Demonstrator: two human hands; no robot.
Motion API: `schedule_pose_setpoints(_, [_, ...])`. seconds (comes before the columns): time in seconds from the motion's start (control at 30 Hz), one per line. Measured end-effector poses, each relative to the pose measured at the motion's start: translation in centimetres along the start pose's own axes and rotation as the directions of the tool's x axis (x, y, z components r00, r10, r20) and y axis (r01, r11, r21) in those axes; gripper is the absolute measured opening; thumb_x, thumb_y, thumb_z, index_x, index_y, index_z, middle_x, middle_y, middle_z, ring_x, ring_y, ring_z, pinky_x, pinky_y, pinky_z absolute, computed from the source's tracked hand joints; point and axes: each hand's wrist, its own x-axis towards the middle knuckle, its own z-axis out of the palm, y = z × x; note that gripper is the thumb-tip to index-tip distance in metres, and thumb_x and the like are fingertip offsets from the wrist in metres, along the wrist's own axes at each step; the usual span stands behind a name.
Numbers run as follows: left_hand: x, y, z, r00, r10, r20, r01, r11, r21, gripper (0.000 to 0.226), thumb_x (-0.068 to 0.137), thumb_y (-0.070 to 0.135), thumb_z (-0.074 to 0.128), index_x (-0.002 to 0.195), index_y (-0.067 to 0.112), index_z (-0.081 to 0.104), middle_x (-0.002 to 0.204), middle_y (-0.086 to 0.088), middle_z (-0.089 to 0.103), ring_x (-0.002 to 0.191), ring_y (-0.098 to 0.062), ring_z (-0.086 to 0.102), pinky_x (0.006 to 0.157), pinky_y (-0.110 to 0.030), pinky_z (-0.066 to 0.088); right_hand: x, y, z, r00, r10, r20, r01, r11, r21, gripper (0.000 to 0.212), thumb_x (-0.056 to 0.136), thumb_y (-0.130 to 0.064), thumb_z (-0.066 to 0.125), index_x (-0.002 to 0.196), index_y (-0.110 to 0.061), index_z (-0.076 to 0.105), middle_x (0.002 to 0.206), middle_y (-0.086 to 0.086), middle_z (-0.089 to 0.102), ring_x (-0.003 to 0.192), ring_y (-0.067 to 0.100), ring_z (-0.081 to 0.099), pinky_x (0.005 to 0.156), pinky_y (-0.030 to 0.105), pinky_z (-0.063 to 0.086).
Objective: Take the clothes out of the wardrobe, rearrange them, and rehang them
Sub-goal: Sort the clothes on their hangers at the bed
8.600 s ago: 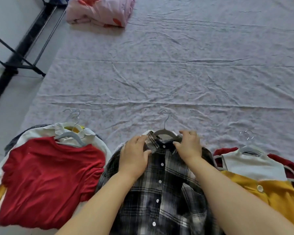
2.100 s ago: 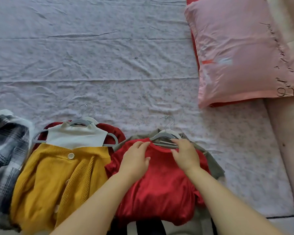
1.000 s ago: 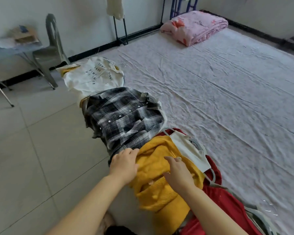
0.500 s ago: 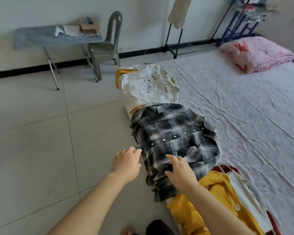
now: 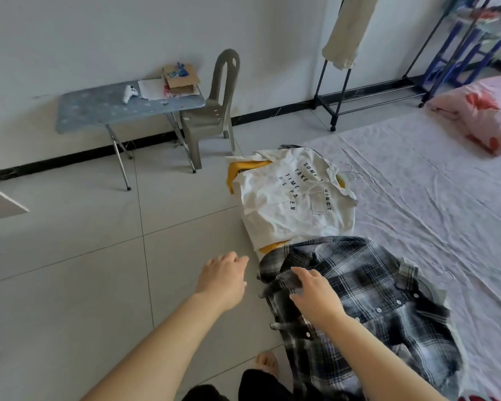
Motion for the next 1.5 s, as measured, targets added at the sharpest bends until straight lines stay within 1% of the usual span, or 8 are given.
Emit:
schedule_pose_setpoints(0.27, [12.6,-3.4,-5.2,0.991,0.127,0.043,-0.127,0.992,-0.014,0.053,0.095,0.031,0.043,0.143,0.020,0.026,0.140,-0.002,0.038,0.126,-0.023,0.038,0.102,-0.035,0.031,10.3,-2.5,-4.2,0.995,0.093,-0.024,-0.093,0.996,0.005,0.058,0.091,-0.022,0.053,0.143,-0.027,0.028,0.139,0.004,0.039,0.122,0.021,0.045,0.092,0.031,0.045])
schedule_pose_setpoints(0.5, [26.4,-7.2,-10.9,0.930,0.360,0.071,-0.360,0.933,-0.002,0.040,0.094,0.025,0.044,0.134,0.021,0.040,0.133,-0.003,0.045,0.122,-0.025,0.042,0.101,-0.036,0.031,20.1,-4.8,-6.6,0.943,0.318,-0.098,-0.307,0.945,0.112,0.058,0.090,-0.023,0.055,0.143,-0.023,0.030,0.137,0.005,0.042,0.125,0.019,0.045,0.100,0.031,0.042])
schedule_pose_setpoints(0.8, [39.1,-7.4,-16.2,0.838,0.512,0.189,-0.527,0.849,0.035,0.046,0.094,0.029,0.043,0.138,0.024,0.034,0.140,0.001,0.039,0.127,-0.021,0.036,0.105,-0.035,0.029,28.5,-7.1,-10.4,0.859,0.492,-0.141,-0.453,0.859,0.239,0.056,0.092,-0.025,0.055,0.142,-0.024,0.030,0.135,0.004,0.042,0.115,0.020,0.051,0.089,0.031,0.047])
schedule_pose_setpoints(1.03, [47.8,-3.1,-16.3,0.757,0.597,0.265,-0.629,0.776,0.050,0.045,0.096,0.031,0.042,0.140,0.024,0.032,0.138,0.003,0.039,0.128,-0.018,0.036,0.102,-0.031,0.028,35.7,-1.7,-13.2,0.802,0.587,-0.112,-0.531,0.787,0.315,0.054,0.090,-0.024,0.056,0.140,-0.022,0.035,0.135,0.004,0.044,0.120,0.023,0.048,0.093,0.035,0.046])
schedule_pose_setpoints(1.13, [52.2,-1.0,-15.9,0.762,0.573,0.303,-0.620,0.781,0.082,0.045,0.096,0.032,0.041,0.140,0.024,0.032,0.137,0.004,0.040,0.128,-0.018,0.037,0.102,-0.031,0.029,39.5,2.5,-14.3,0.776,0.626,-0.072,-0.568,0.744,0.353,0.052,0.089,-0.021,0.057,0.137,-0.020,0.040,0.134,0.007,0.045,0.119,0.024,0.048,0.094,0.033,0.044])
schedule_pose_setpoints(1.23, [56.4,1.6,-15.2,0.750,0.563,0.348,-0.627,0.773,0.099,0.045,0.096,0.032,0.042,0.139,0.025,0.032,0.138,0.006,0.039,0.128,-0.017,0.037,0.101,-0.030,0.029,43.2,7.0,-15.2,0.746,0.665,-0.030,-0.601,0.693,0.399,0.051,0.087,-0.017,0.056,0.136,-0.019,0.042,0.135,0.007,0.046,0.117,0.024,0.050,0.086,0.032,0.046])
schedule_pose_setpoints(1.37, [61.1,5.1,-13.7,0.737,0.557,0.382,-0.624,0.778,0.070,0.044,0.096,0.030,0.042,0.139,0.025,0.033,0.137,0.005,0.040,0.125,-0.017,0.040,0.098,-0.031,0.031,47.7,12.6,-15.8,0.720,0.693,-0.010,-0.634,0.664,0.397,0.050,0.087,-0.015,0.055,0.136,-0.017,0.043,0.136,0.008,0.048,0.122,0.024,0.047,0.091,0.034,0.044])
schedule_pose_setpoints(1.5, [64.9,7.7,-11.1,0.712,0.551,0.435,-0.632,0.773,0.055,0.044,0.095,0.028,0.043,0.138,0.024,0.035,0.136,0.004,0.042,0.127,-0.017,0.037,0.101,-0.031,0.030,51.3,17.4,-15.5,0.684,0.730,0.016,-0.688,0.637,0.347,0.039,0.086,-0.014,0.053,0.125,-0.012,0.049,0.123,0.014,0.054,0.108,0.030,0.054,0.079,0.036,0.046])
